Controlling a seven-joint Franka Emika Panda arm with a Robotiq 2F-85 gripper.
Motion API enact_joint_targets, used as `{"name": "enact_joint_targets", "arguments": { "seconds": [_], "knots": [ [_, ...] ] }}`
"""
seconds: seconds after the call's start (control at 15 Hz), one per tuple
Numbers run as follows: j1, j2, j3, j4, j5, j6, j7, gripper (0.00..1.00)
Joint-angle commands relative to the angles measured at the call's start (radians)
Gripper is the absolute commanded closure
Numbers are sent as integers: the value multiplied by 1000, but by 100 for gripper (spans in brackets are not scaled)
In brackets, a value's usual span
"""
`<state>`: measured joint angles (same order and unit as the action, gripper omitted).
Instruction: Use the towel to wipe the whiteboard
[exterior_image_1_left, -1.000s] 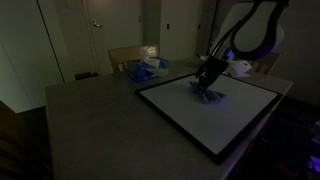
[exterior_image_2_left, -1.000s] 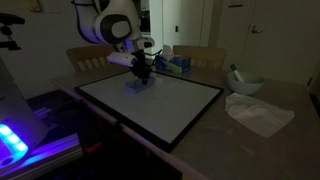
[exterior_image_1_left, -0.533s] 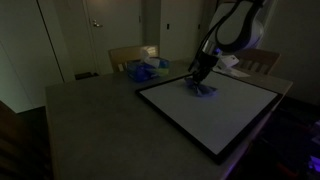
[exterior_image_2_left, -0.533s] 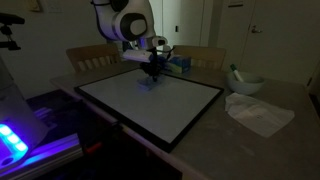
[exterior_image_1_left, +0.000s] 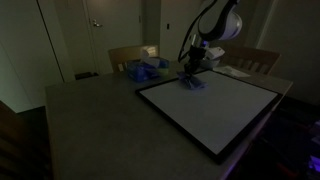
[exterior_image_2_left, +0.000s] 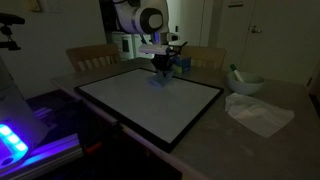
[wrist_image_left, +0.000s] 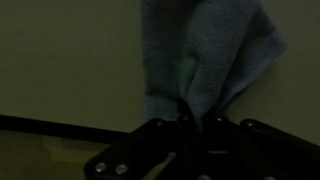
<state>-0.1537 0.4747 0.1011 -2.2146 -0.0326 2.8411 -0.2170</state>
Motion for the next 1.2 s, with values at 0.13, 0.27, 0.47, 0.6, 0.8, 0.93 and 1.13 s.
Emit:
{"name": "enact_joint_targets", "arguments": {
  "seconds": [0.13,0.27,0.47,0.6,0.8,0.93,1.13],
  "knots": [
    [7,32,24,115,46,-217,-37,97],
    [18,32,29,119,63,-265,-34,97],
    [47,45,39,107,92,-253,-16,97],
    [66,67,48,111,110,-221,-9,97],
    [86,96,62,129,128,-211,-10,97],
    [95,95,62,136,128,-217,-9,97],
    [100,86,60,140,139,-264,5,97]
  ]
}}
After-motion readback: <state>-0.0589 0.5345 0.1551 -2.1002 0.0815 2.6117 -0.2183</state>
